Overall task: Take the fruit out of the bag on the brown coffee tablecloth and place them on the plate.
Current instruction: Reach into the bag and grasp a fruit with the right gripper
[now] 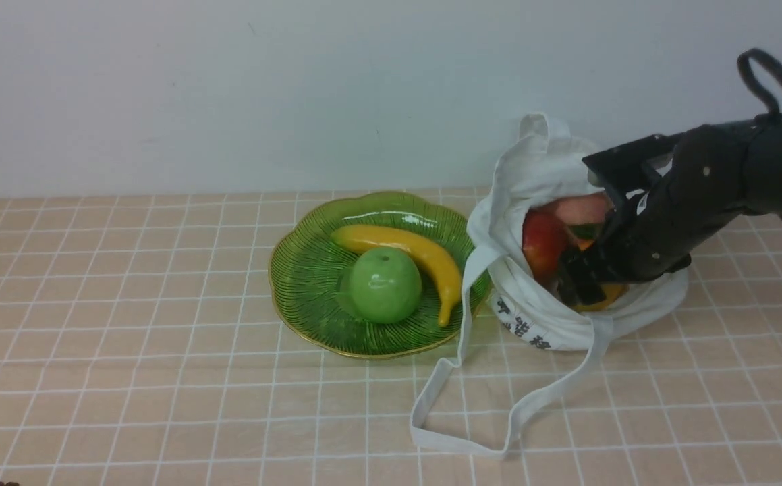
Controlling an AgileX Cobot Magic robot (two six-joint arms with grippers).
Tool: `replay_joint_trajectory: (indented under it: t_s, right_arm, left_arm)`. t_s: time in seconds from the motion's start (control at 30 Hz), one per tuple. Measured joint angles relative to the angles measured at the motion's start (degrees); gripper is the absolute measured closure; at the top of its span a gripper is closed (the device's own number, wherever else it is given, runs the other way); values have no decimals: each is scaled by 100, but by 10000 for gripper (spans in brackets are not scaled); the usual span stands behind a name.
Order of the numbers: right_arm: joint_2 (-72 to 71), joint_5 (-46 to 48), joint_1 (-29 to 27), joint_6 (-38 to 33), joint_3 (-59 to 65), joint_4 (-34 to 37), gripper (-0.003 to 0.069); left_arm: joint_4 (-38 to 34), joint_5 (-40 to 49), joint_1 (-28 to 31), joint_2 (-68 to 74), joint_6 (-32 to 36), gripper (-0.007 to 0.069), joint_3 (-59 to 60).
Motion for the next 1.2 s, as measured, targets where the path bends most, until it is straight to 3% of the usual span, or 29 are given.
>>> replay_joint_trajectory:
  t_s: [0.1, 0.27, 0.8, 0.83, 0.97, 1.07, 1.2]
  right_arm:
    - [41, -14, 0, 7, 0, 0, 34]
    - [49, -16, 0, 9, -38, 0, 118]
    - [-195, 161, 0, 234, -51, -17, 139]
    - [-287, 174, 0, 246, -51, -17, 172]
    - [-710, 228, 0, 283, -51, -17, 578]
    - [-946, 311, 0, 348, -51, -17, 650]
    - [-1262, 388, 0, 612, -51, -3, 671]
  left_arm:
    - [0, 0, 0, 0, 0, 632, 0]
    - [0, 0, 0, 0, 0, 632, 0]
    - [0, 0, 0, 0, 0, 632, 0]
    - [0, 0, 0, 0, 0, 632, 0]
    - [0, 0, 0, 0, 0, 632, 0]
    - [0, 0, 0, 0, 0, 632, 0]
    - [0, 0, 0, 0, 0, 632, 0]
